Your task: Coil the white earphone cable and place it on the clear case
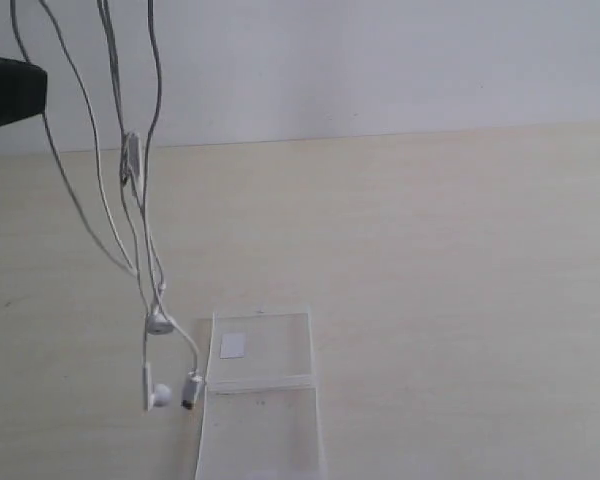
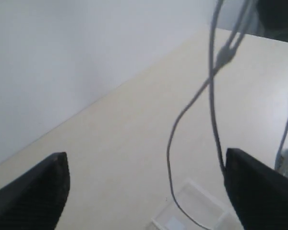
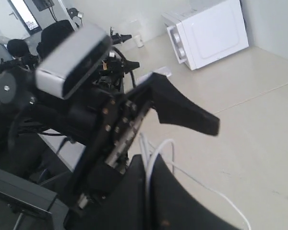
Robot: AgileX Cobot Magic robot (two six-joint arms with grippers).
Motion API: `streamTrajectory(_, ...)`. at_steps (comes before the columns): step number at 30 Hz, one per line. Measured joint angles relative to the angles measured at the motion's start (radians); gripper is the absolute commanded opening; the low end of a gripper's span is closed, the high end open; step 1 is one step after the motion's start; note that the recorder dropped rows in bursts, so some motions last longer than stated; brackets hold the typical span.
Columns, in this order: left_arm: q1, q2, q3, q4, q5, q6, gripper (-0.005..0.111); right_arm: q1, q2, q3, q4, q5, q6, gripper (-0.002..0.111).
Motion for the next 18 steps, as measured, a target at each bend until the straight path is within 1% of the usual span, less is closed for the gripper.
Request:
streamTrajectory(2,0.0,0.02,0.0,-0.027,0.011,0.007,0.084,0.0,-0.018,0.0,0.007,-0.003,-0.002,0.0)
streamTrajectory(5,0.0,0.049,0.0,-0.122,0.022,0.062,0.084,0.0,-0.036,0.0,0.013,-0.005,-0.002,0.0)
streamTrajectory(9,0.0,0.085,0.0,-0.278,0.054,0.204,0.084,0.0,-0.035,0.0,0.017,-0.008,-0.002,0.0)
streamTrajectory(12,0.0,0.105,0.0,-0.363,0.068,0.304,0.084,0.0,-0.035,0.0,0.017,-0.008,-0.007,0.0)
streamTrajectory(15,0.0,0.133,0.0,-0.414,0.1,0.362,0.084,0.0,-0.035,0.0,0.009,-0.008,-0.023,0.0)
streamTrajectory(18,0.0,0.154,0.0,-0.423,0.146,0.382,0.084,0.0,-0.035,0.0,0.003,-0.008,-0.028,0.0)
